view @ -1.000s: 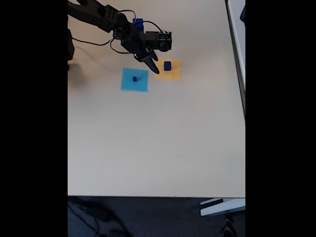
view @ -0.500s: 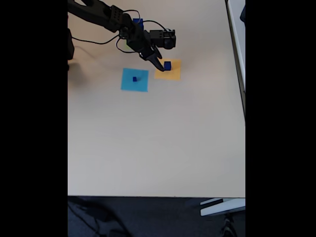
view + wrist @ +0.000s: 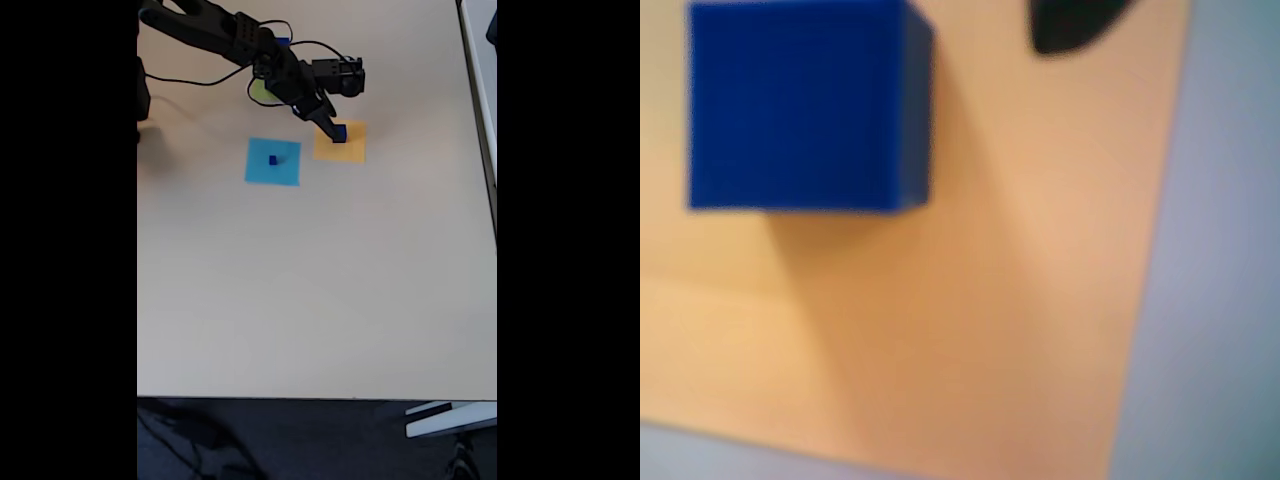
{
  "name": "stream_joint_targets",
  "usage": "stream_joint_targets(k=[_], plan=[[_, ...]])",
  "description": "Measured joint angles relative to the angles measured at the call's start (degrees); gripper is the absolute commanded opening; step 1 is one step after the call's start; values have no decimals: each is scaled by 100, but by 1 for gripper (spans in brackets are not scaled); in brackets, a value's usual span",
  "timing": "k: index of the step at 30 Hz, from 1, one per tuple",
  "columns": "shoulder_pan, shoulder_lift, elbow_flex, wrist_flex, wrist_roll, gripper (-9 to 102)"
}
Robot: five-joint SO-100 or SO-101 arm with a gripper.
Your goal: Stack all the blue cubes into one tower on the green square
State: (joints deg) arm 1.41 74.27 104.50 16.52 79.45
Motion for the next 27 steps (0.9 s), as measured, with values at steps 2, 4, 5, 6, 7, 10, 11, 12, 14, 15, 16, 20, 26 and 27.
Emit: stream_joint_targets(k=[2, 4, 5, 6, 7, 10, 11, 12, 14, 15, 16, 20, 26, 27], plan=[[-9, -35, -9, 0, 53, 27], [0, -70, -44, 0, 53, 27], [-18, -105, -70, 0, 79, 27], [-35, -141, -88, -9, 88, 27], [-62, -167, -88, -35, 88, 27], [-105, -211, -97, -44, 88, 27], [-105, -246, -132, -44, 88, 27], [-97, -281, -167, -53, 88, 27], [-88, -325, -193, -88, 88, 27], [-88, -334, -193, -97, 88, 27], [-88, -352, -193, -105, 88, 26], [-97, -413, -193, -149, 88, 26], [-79, -448, -193, -149, 44, 23], [-70, -457, -193, -149, 18, 22]])
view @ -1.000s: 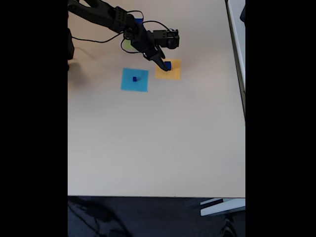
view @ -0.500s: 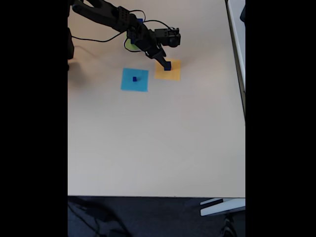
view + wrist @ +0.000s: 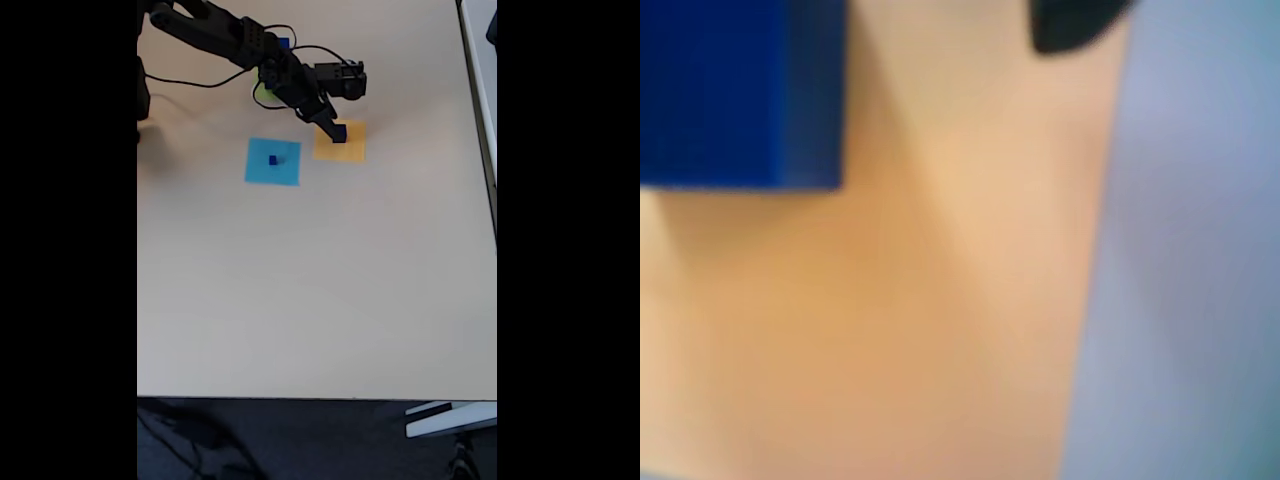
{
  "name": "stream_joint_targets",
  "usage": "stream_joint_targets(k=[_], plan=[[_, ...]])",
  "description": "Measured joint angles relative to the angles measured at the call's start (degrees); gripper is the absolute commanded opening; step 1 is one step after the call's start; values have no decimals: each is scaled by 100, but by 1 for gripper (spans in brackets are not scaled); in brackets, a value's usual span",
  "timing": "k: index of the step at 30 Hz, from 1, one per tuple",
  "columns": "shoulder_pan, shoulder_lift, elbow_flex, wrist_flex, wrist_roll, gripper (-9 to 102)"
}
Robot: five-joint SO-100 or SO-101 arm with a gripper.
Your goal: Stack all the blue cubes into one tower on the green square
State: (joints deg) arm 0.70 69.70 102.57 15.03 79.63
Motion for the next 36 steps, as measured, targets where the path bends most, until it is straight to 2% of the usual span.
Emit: stream_joint_targets(k=[16, 27, 32, 36], plan=[[105, -9, 0, 0, -114, 8], [97, 18, 0, 0, -185, 8], [97, 501, -97, 633, -431, 8], [97, 905, -756, 1767, -598, 8]])
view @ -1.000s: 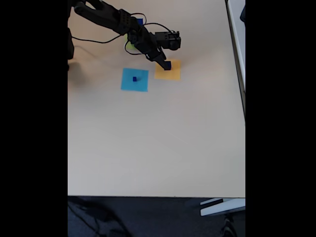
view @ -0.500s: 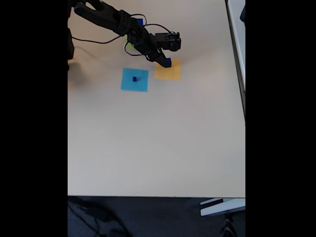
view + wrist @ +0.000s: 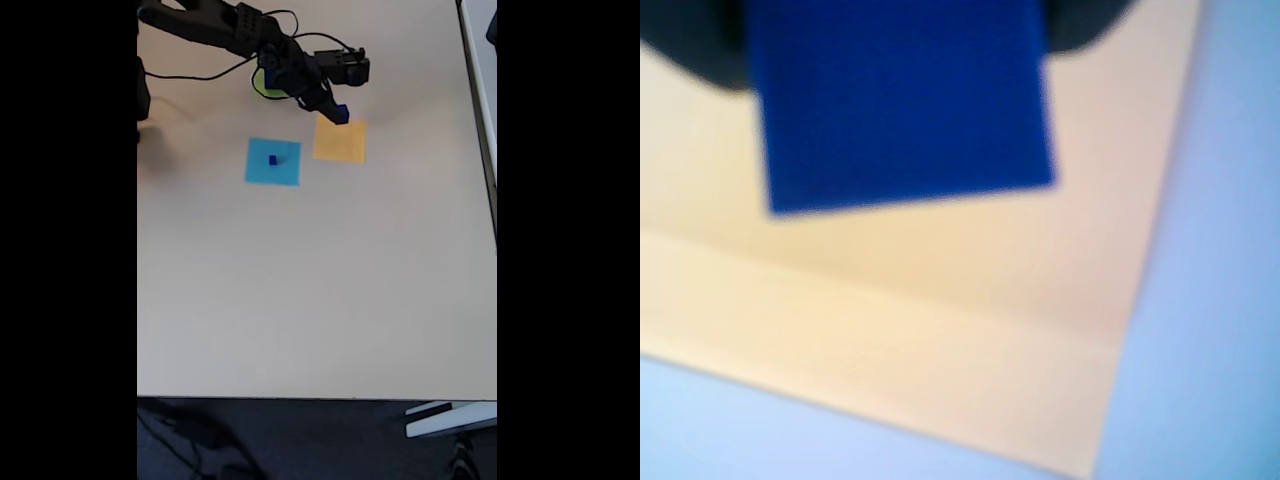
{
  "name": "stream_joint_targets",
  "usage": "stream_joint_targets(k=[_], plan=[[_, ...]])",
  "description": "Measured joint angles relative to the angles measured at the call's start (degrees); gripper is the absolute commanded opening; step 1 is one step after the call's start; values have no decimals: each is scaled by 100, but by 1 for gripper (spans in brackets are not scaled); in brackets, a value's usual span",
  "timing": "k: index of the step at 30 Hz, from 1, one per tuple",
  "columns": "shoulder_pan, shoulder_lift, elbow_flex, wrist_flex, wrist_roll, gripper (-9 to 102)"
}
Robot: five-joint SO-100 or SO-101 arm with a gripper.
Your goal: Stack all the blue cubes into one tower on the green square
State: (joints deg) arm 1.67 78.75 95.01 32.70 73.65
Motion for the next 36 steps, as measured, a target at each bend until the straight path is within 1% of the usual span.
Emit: stream_joint_targets(k=[5, 7, 9, 17, 21, 28, 36], plan=[[-26, 422, -923, 1503, 53, 8], [-123, 527, -1072, 1846, 202, 8], [-272, 615, -1081, 2013, 369, 8], [-659, 958, -1063, 2127, 923, 8], [-949, 1336, -791, 2224, 1151, 8], [-1354, 2215, 53, 2303, 1538, 8], [-1635, 2848, 896, 2294, 1626, 9]])
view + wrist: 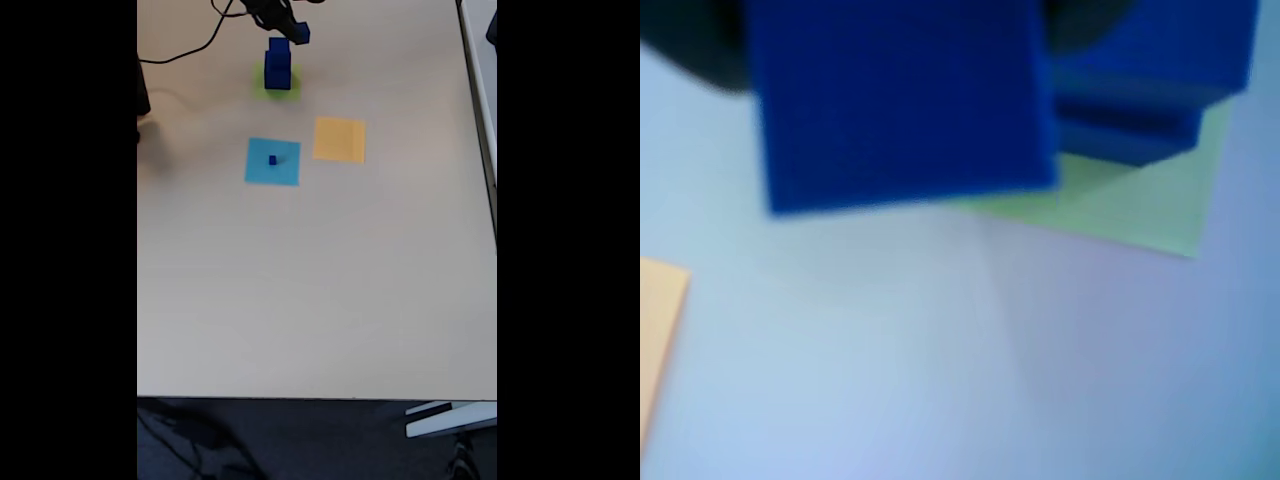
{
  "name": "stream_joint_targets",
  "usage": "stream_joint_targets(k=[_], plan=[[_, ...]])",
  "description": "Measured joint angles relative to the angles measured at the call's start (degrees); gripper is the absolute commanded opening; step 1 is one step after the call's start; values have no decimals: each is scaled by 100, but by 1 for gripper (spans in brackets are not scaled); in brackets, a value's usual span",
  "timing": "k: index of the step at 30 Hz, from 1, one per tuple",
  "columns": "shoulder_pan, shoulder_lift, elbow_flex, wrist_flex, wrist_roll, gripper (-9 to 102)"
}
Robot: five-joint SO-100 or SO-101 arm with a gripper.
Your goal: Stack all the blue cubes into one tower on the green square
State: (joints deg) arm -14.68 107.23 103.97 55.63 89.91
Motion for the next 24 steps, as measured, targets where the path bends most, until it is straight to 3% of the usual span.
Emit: stream_joint_targets(k=[14, 24], plan=[[-220, 193, 624, -396, 316, 9], [-378, 53, 624, -396, 1239, 8]])
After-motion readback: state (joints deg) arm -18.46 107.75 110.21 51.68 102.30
